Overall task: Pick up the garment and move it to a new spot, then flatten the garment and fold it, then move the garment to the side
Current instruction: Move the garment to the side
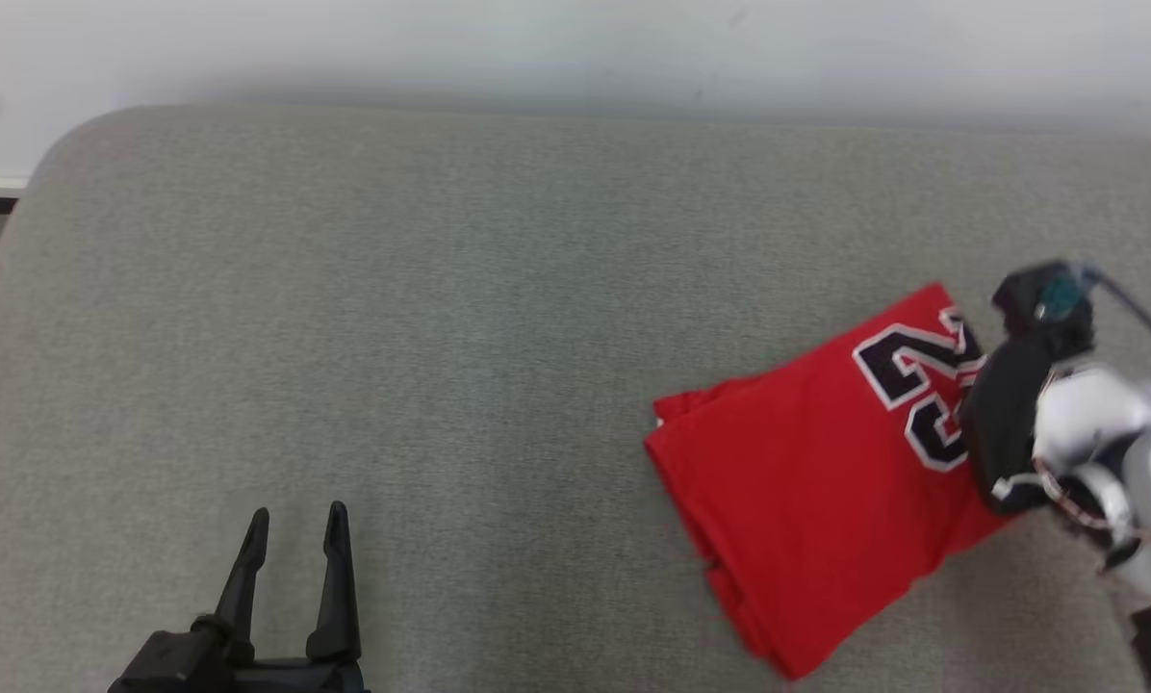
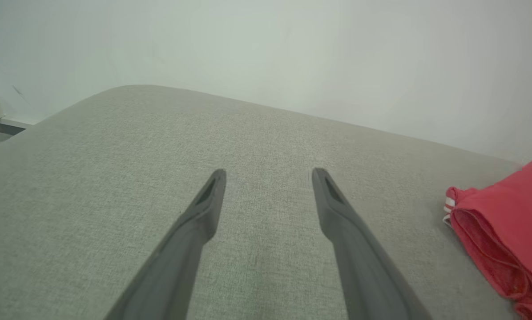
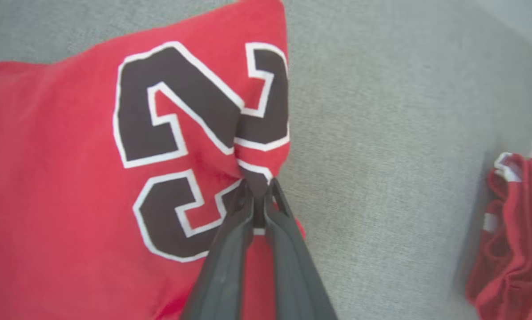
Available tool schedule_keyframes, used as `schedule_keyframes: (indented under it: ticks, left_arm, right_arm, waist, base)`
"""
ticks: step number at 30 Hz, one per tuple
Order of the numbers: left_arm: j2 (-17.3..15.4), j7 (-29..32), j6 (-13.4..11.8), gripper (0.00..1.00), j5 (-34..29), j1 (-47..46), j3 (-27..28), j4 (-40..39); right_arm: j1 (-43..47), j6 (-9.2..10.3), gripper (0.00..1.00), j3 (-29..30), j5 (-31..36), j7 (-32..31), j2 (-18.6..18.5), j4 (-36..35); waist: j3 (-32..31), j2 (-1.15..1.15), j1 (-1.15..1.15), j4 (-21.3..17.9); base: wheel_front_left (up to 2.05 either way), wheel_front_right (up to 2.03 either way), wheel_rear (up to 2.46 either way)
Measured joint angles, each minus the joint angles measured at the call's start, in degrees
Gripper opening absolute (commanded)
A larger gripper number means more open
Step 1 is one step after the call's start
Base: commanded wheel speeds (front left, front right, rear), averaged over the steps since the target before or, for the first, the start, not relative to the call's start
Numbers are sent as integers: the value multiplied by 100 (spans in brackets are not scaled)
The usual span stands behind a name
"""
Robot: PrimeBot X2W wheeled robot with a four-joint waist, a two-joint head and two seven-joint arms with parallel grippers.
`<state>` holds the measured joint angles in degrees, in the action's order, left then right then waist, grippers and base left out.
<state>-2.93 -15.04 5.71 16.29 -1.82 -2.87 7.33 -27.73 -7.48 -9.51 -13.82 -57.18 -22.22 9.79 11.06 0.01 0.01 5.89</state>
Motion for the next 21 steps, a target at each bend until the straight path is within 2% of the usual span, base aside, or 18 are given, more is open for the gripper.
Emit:
schedule_keyframes:
  ticks: [8, 13, 21]
  left_arm:
    - [1, 0, -67, 100, 105, -175, -191, -115]
    - [1, 0, -91, 100, 136, -316, -261, -185]
    - [5, 0, -55, 100, 47, -593, -414, -183]
  right_arm:
    - [-923, 0, 0, -230, -152, -481, -608, -281]
    - [-1185, 0, 0, -29, -180, -684, -717, -407]
    - [-1315, 0, 0, 611, -44, -686, -958, -628]
  waist:
    - [82, 0, 0, -429]
    - [188, 0, 0, -729]
    - [494, -1, -1, -1112]
  base:
    - [0, 0, 0]
    - [0, 0, 0]
    - [0, 0, 0]
